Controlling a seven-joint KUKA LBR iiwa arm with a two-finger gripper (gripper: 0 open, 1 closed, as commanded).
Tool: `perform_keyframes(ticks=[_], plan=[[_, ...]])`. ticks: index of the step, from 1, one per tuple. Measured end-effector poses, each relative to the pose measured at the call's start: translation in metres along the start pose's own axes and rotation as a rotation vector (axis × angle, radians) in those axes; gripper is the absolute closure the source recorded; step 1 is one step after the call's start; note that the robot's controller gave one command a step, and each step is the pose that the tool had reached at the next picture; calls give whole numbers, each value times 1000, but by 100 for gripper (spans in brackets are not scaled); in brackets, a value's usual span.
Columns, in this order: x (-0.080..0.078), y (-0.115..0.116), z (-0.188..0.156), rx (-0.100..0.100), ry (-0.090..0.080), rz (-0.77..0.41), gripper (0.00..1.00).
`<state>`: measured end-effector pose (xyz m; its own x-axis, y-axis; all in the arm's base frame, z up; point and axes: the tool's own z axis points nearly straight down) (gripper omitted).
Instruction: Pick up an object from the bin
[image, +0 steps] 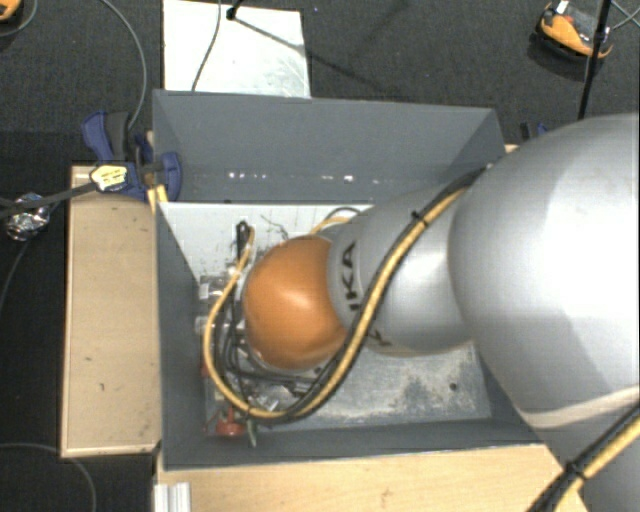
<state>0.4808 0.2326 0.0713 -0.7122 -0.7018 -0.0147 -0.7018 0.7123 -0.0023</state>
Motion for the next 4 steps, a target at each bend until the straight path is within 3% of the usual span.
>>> perform_keyframes(ticks=[4], plan=[[0,0,0,-1,2,3,100]])
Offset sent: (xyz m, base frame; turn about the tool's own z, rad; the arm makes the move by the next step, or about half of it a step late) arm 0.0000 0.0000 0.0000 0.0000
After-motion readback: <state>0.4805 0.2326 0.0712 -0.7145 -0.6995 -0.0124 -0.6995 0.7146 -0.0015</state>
